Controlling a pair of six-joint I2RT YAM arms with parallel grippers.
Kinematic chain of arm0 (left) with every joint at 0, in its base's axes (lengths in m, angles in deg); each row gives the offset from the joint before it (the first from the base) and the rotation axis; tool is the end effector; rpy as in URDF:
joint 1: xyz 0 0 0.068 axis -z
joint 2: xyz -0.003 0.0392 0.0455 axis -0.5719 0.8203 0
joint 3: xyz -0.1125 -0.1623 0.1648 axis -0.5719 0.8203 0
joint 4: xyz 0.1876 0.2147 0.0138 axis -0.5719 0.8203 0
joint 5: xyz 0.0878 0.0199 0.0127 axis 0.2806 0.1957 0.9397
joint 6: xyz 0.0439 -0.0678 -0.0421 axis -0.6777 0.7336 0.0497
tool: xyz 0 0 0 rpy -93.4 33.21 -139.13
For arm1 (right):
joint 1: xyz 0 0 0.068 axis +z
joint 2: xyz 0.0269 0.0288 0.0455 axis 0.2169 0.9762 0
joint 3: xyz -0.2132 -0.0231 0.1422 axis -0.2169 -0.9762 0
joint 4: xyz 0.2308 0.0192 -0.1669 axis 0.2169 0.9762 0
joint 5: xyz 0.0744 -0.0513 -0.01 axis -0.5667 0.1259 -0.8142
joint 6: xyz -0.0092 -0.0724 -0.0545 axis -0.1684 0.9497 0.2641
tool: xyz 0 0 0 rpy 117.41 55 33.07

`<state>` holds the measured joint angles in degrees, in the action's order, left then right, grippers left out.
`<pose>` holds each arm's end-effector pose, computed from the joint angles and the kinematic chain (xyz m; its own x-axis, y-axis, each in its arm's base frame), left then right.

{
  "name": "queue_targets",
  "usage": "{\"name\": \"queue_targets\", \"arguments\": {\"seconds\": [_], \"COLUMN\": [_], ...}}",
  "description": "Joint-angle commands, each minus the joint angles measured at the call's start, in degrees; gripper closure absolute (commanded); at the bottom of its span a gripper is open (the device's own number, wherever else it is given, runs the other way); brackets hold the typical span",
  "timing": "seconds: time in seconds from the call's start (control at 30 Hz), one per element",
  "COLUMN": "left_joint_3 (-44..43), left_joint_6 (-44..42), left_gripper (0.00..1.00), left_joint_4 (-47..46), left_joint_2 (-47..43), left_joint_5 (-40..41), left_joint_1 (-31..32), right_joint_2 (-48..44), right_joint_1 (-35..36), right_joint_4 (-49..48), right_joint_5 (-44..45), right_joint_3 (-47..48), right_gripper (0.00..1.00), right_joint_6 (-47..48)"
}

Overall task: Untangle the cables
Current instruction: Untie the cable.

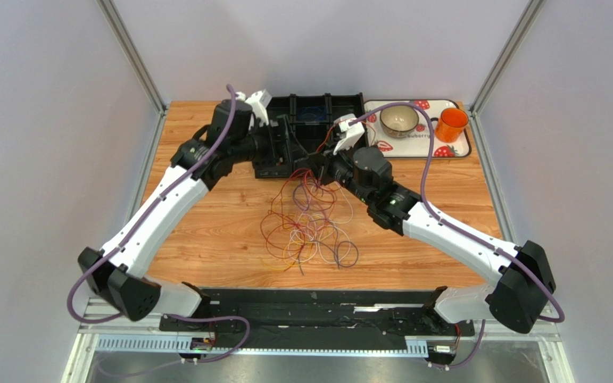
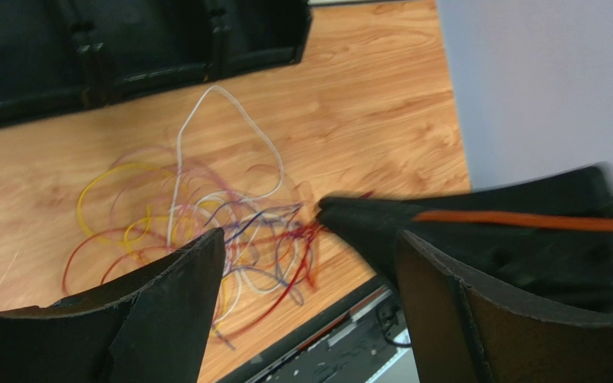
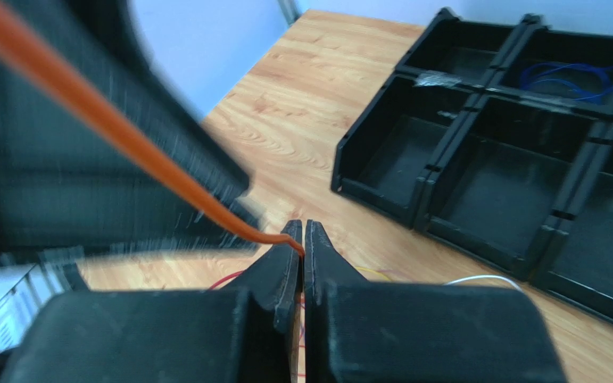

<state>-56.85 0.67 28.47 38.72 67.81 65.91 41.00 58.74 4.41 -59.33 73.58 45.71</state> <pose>0.3066 -0.2072 0.3796 -0.7564 -0.2365 -0.6099 0.2725 0.7337 -0.6224 0.2739 0.2783 0.3127 -0.2992 0.1471 -0.9428 -0.6139 0.7267 0.3082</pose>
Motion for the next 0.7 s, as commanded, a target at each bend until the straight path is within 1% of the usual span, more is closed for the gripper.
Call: {"name": "queue_targets", "arguments": {"seconds": [0.0, 0.13, 0.2, 0.27, 0.33, 0.43, 0.53, 0.67], "left_joint_3": [8.2, 15.3, 17.6, 21.5, 24.2, 25.9, 27.0, 27.6], "left_joint_6": [-1.6, -2.5, -3.3, -4.3, -5.3, -6.3, -6.5, -5.7], "left_gripper": [0.14, 0.13, 0.13, 0.13, 0.15, 0.16, 0.17, 0.18], "left_joint_4": [-2.5, -4.0, -5.8, -10.1, -13.1, -15.9, -19.3, -22.1], "left_joint_2": [-9.8, -17.5, -21.2, -23.2, -22.7, -20.2, -18.0, -15.0], "left_joint_5": [5.2, 9.1, 8.5, 6.8, 5.5, 7.3, 8.0, 7.6], "left_joint_1": [-0.1, 0.4, 0.9, 1.1, 2.7, 6.0, 7.9, 8.4], "right_joint_2": [0.0, 1.0, 1.0, 0.7, 0.5, 0.4, 0.2, -0.6], "right_joint_1": [0.3, 0.2, 0.2, 0.2, 0.2, 0.2, 0.2, 0.3], "right_joint_4": [12.2, 16.6, 17.2, 17.4, 17.9, 18.9, 19.6, 20.0], "right_joint_5": [7.6, 9.9, 10.2, 10.0, 9.7, 9.1, 8.6, 8.3], "right_joint_3": [4.4, 6.4, 7.0, 7.1, 7.6, 8.6, 9.0, 9.0], "right_gripper": [1.0, 1.0, 1.0, 1.0, 1.0, 1.0, 1.0, 1.0], "right_joint_6": [-1.0, -2.4, -2.8, -3.5, -4.0, -4.6, -4.9, -5.3]}}
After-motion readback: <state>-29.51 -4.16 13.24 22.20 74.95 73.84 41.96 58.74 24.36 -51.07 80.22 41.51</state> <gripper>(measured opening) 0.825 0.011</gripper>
